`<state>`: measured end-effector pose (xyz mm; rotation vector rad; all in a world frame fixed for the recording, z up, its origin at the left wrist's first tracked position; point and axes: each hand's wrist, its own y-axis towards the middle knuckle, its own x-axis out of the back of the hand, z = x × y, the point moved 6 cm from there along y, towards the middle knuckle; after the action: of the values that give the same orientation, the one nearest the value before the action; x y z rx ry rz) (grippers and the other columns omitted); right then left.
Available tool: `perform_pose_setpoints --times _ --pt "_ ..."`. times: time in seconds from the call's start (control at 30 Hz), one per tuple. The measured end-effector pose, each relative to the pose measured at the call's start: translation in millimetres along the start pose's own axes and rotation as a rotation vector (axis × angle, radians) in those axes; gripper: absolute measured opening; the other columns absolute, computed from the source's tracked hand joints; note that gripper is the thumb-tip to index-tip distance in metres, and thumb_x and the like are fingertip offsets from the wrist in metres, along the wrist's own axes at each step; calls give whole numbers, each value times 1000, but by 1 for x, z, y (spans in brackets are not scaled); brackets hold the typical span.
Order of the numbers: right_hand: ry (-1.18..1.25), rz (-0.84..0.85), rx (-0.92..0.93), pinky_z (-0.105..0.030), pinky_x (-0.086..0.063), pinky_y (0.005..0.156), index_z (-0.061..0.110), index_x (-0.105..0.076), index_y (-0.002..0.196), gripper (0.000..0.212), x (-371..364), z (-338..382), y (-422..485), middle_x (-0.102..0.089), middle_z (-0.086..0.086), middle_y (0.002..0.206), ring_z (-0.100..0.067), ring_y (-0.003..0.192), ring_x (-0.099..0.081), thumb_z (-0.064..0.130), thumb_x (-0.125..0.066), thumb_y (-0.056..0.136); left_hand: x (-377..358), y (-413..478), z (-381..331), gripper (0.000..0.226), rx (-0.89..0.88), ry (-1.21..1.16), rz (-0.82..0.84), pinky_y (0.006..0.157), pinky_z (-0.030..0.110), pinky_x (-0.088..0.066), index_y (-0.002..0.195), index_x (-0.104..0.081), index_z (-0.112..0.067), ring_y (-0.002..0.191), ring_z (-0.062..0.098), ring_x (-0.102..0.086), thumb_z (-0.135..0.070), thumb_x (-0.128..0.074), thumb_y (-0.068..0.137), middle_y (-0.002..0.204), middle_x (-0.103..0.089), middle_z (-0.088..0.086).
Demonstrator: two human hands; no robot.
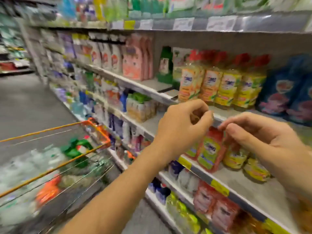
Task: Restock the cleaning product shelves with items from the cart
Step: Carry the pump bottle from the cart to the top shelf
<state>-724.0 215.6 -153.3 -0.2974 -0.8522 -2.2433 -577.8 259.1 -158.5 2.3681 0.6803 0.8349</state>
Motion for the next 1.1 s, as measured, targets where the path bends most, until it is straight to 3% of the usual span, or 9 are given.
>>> perform_pose_setpoints --times 0.17,0.3,0.37,0.47,0.53,0.63,0.73,0.9,1.1 --pt "358 216 -129 -15 -47 53 22 -71 90 64 -183 -40 58 -65 -2 68 -7 56 -54 77 -70 58 134 -80 135 18 345 134 -176 62 35 -50 73 -64 -18 61 17 -60 -31 -55 81 65 -64 -1" --pt "479 397 -207 -12 -43 50 23 -73 89 71 -338 -47 96 -66 -3 68 -8 56 -52 81 -72 48 254 -159 219 22 592 271 -303 66 36 -52 70 -62 -27 62 10 -58 -44 -49 77 64 -62 -8" --pt "519 493 -263 -13 -42 50 18 -72 87 63 -404 -47 110 -64 -2 67 -9 56 -50 73 -75 57 302 -197 247 18 720 308 -368 67 40 -52 69 -60 -30 61 8 -57 -43 -50 78 63 -61 -11" --pt "562 637 -348 -12 -43 48 12 -70 84 30 -492 -46 123 -62 -2 65 -10 54 -51 42 -73 79 358 -246 284 19 896 347 -448 67 43 -54 70 -62 -28 64 13 -62 -40 -50 79 65 -64 -8" --pt "577 728 -386 -15 -46 49 12 -69 86 31 -545 -49 132 -62 -5 68 -7 54 -54 42 -73 78 391 -276 308 20 984 376 -528 70 41 -54 69 -62 -30 67 15 -64 -43 -50 77 66 -65 -7" --pt "559 855 -461 -21 -53 54 6 -66 94 13 -622 -59 143 -61 -9 72 -13 61 -58 18 -60 90 431 -318 348 17 1126 401 -611 72 34 -52 70 -63 -29 69 12 -60 -33 -58 85 68 -64 -9" --pt "510 938 -528 -26 -59 61 4 -61 108 20 -706 -69 149 -65 -15 90 -24 78 -63 17 -60 92 464 -352 400 10 1241 407 -675 71 30 -48 84 -66 -22 75 14 -57 -22 -59 91 75 -62 -9" --pt "351 1052 -676 -28 -52 73 8 -50 122 31 -865 -125 136 -57 -9 104 -21 91 -60 16 -61 93 490 -408 523 39 1573 320 -592 78 27 -42 124 -53 -7 104 24 -57 -27 -61 92 119 -60 8" --pt "-32 1226 -879 -36 -46 81 4 -39 134 50 -991 -213 81 -54 -12 115 -27 102 -54 10 -60 89 482 -466 632 42 1840 117 -294 84 22 -46 124 -59 -4 114 25 -60 -19 -68 86 125 -63 13"
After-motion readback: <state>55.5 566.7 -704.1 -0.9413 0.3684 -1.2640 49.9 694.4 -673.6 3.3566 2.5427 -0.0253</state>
